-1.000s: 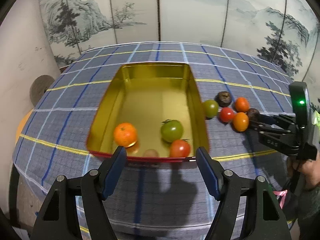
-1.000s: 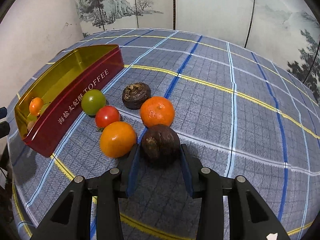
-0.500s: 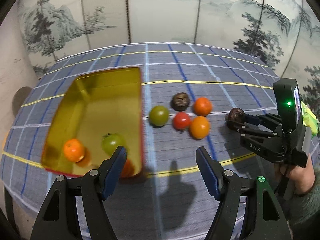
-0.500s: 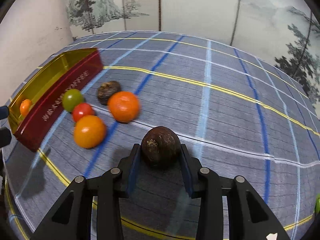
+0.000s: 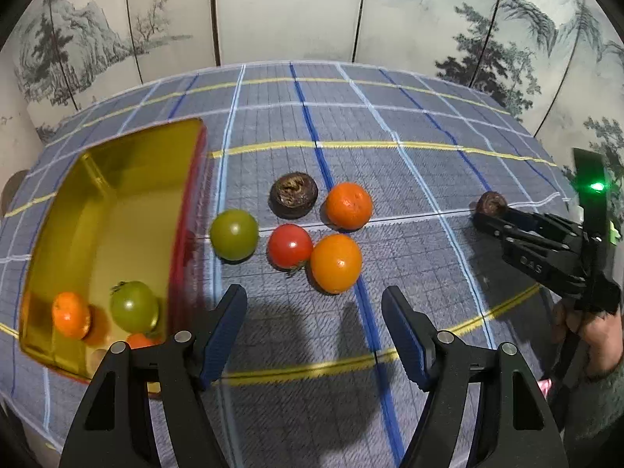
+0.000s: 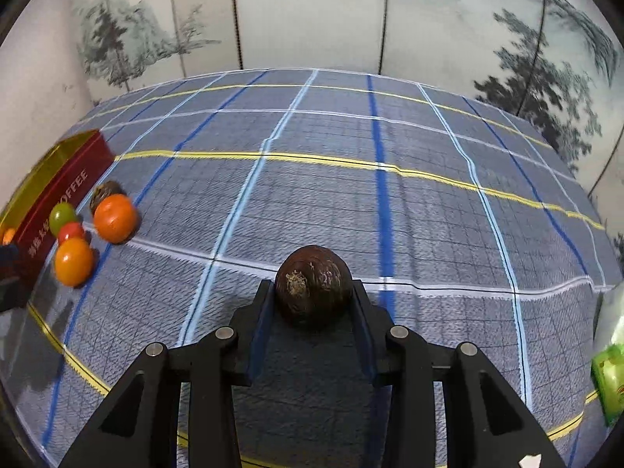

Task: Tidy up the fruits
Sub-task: 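Grasp the large orange fruit with the left tool while the right holds the brown fruit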

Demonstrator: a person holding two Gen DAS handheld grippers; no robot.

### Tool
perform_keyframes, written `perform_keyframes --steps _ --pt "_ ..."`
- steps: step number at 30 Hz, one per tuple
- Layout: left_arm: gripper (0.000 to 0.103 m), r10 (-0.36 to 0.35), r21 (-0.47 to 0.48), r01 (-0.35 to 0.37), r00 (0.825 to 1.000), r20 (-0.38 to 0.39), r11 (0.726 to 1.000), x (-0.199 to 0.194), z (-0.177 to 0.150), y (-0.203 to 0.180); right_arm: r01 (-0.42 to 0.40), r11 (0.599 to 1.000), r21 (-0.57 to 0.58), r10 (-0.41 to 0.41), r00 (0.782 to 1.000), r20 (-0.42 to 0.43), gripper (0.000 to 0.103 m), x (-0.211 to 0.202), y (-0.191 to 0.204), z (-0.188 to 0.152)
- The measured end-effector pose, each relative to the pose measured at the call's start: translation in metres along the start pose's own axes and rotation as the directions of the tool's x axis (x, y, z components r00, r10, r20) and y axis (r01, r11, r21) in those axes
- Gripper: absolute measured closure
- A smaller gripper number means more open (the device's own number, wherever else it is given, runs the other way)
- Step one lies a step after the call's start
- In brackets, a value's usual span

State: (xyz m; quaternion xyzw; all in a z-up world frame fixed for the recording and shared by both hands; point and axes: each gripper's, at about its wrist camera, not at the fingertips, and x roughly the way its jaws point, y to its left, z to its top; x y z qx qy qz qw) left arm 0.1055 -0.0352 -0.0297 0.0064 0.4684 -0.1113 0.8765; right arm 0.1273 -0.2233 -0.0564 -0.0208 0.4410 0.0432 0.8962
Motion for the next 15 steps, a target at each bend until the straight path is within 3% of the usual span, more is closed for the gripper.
perform_keyframes --steps 5,15 --pt "0.041 -0.024 -0.022 0.024 0.999 -0.046 0.999 0.022 0.005 -0.003 0.008 1.0 -0.013 -0.008 1.0 0.0 0.068 0.001 0.003 0.0" --pt "0.051 0.012 0.001 -0.012 0.998 -0.061 1.0 0.048 0.014 -0.012 -0.001 1.0 -0.009 0.001 1.0 0.0 0.066 0.001 0.003 -0.001"
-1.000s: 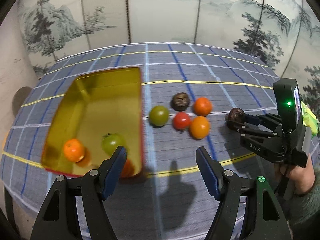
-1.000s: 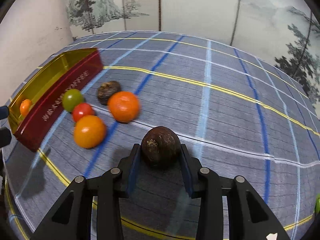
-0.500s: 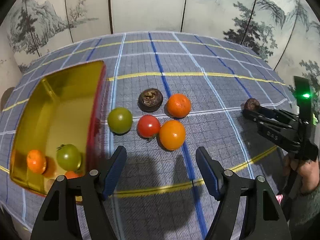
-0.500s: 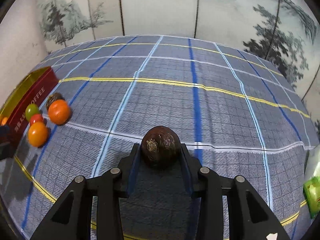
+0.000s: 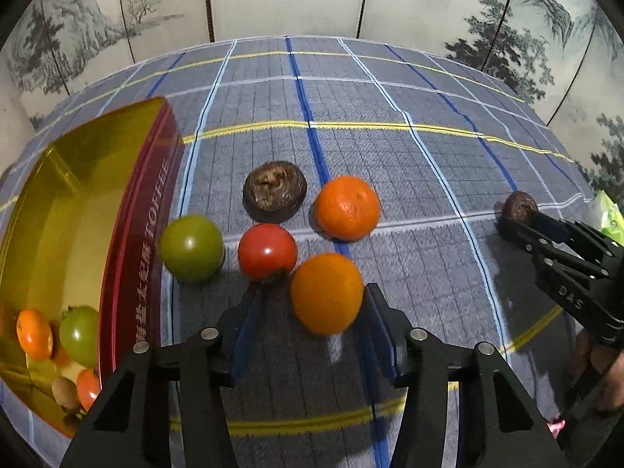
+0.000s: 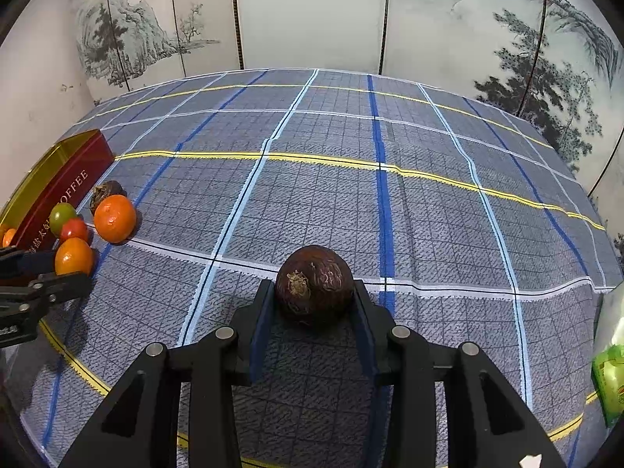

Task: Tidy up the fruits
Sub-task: 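Grasp the large orange fruit with the left tool while the right holds the brown fruit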

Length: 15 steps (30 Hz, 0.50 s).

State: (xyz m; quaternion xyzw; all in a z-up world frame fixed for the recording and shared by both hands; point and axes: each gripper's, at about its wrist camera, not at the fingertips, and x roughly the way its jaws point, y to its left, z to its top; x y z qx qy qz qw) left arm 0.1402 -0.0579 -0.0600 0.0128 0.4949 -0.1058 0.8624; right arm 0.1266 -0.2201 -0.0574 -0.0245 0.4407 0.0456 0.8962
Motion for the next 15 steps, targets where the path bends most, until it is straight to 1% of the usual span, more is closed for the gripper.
perform_keyframes --steps 3,4,5,15 --pt "0.058 0.019 0.014 -0.019 1.0 0.011 1.0 0.001 0.0 -0.002 -0.001 1.0 0.0 0.001 1.0 0.0 0.066 0.0 0.0 0.0" --pt "0.066 0.021 0.02 -0.021 1.0 0.014 1.0 0.001 0.0 -0.003 -0.001 1.0 0.0 0.001 1.0 0.0 0.066 0.0 0.0 0.0" --pt "0.068 0.022 0.024 -0.022 1.0 0.013 0.999 0.0 -0.001 -0.004 -0.002 1.0 0.0 0.002 1.0 0.0 0.066 0.0 0.0 0.0" --pt "0.069 -0.018 -0.013 0.018 1.0 -0.001 1.0 -0.015 -0.016 0.006 -0.003 1.0 0.0 0.003 1.0 0.0 0.066 -0.001 0.0 0.0"
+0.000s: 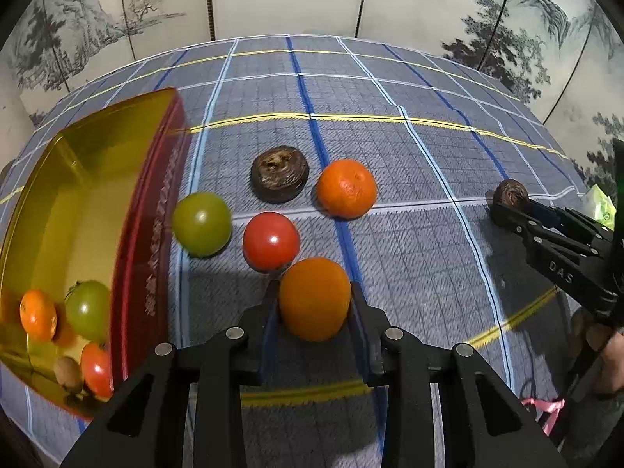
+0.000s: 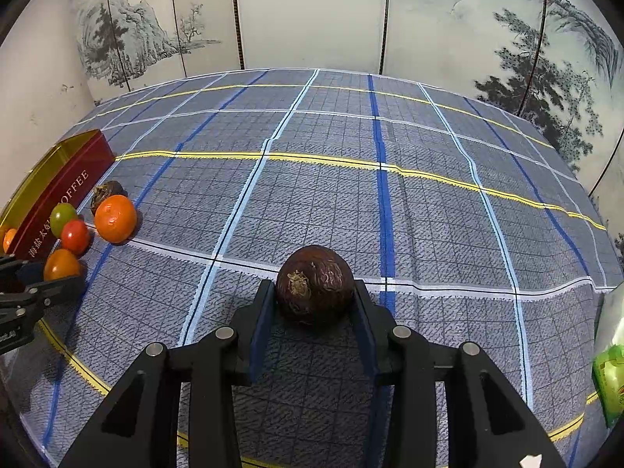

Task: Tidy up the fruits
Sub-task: 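Grasp the large orange fruit with the left tool while the right holds the brown fruit, then carry the orange fruit into the red tin and open the left tool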

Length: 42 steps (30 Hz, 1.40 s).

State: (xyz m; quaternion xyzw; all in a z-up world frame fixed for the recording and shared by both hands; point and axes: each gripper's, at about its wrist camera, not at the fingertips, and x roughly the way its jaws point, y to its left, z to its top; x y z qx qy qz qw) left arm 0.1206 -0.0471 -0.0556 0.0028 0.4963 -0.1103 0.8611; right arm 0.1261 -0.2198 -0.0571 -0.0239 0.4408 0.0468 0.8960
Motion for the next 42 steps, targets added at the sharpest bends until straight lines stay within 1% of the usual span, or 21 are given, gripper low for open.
perform_keyframes --steps 10,14,19,24,26,29,35,38,42 --pt "0.069 -0.035 -0.024 0.036 0.999 0.026 0.999 -0.029 -0.009 0.014 0.0 1.0 -0.001 0.0 1.0 0.0 0.066 0.0 0.0 0.0" --pt "0.069 -0.049 -0.029 0.051 0.997 0.058 0.998 -0.045 -0.008 0.019 0.0 1.0 0.0 0.0 1.0 0.0 0.066 0.0 0.0 0.0" --pt "0.069 -0.033 -0.037 0.037 0.995 0.098 0.999 -0.062 -0.004 0.032 0.001 1.0 -0.002 -0.001 1.0 0.0 0.066 0.0 0.0 0.0" --pt "0.069 0.025 -0.066 -0.016 0.991 0.13 0.998 -0.072 0.001 0.056 0.001 1.0 -0.003 -0.001 1.0 0.0 0.066 0.0 0.0 0.0" --pt "0.069 0.062 -0.081 -0.051 0.988 0.139 0.995 -0.073 0.003 0.07 0.002 1.0 -0.004 -0.002 1.0 0.0 0.066 0.0 0.001 0.0" --pt "0.069 0.105 -0.107 -0.091 0.986 0.133 0.99 -0.07 0.006 0.088 0.002 1.0 -0.004 -0.002 1.0 0.0 0.066 -0.001 0.0 0.0" --pt "0.069 0.209 -0.132 -0.192 0.969 0.132 0.973 -0.065 0.016 0.131 0.002 1.0 -0.004 -0.002 1.0 0.0 0.066 0.0 0.0 0.0" --pt "0.069 0.24 -0.137 -0.223 0.963 0.122 0.965 -0.059 0.02 0.15 0.002 1.0 -0.004 -0.002 1.0 0.0 0.066 0.0 0.0 0.0" --pt "0.069 0.253 -0.141 -0.238 0.962 0.1 0.961 -0.051 0.023 0.167 0.002 1.0 -0.004 -0.002 1.0 0.0 0.066 0.0 0.001 0.0"
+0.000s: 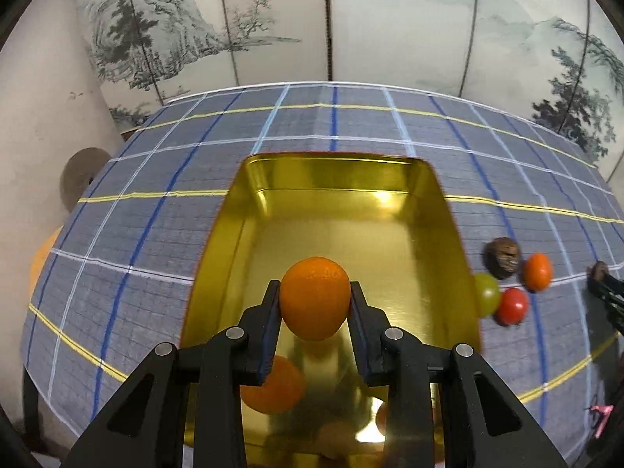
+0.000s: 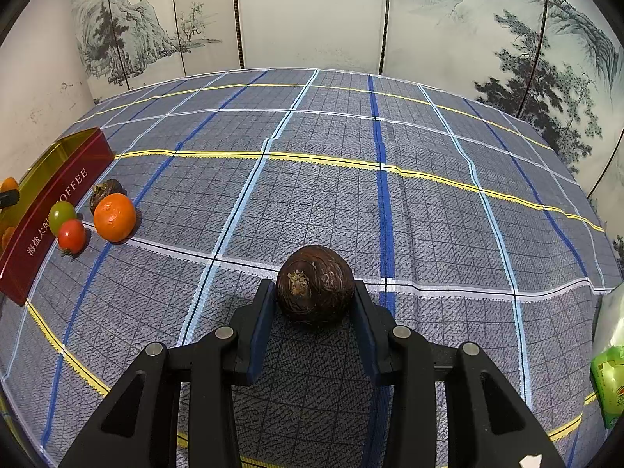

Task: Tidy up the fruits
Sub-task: 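Carry the orange fruit into the red tin and open the left tool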

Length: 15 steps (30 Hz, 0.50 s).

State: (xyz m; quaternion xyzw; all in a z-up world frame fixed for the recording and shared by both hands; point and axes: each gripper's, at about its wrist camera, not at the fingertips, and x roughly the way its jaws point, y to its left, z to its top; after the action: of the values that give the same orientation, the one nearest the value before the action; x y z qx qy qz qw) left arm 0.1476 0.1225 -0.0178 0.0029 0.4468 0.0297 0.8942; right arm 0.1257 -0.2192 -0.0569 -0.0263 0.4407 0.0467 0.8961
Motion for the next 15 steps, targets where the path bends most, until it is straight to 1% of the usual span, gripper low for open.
perform_keyframes --steps 9,15 --pt "0.069 0.016 -0.019 -0.017 0.999 -0.039 1.0 0.023 0.0 0.018 0.0 1.0 0.0 0.0 1.0 0.0 0.066 0.0 0.001 0.0" --pt "0.069 0.018 -0.014 -0.019 0.998 -0.063 1.0 0.032 -0.004 0.022 0.001 1.0 -0.001 -0.001 1.0 0.0 0.066 0.0 0.0 0.0"
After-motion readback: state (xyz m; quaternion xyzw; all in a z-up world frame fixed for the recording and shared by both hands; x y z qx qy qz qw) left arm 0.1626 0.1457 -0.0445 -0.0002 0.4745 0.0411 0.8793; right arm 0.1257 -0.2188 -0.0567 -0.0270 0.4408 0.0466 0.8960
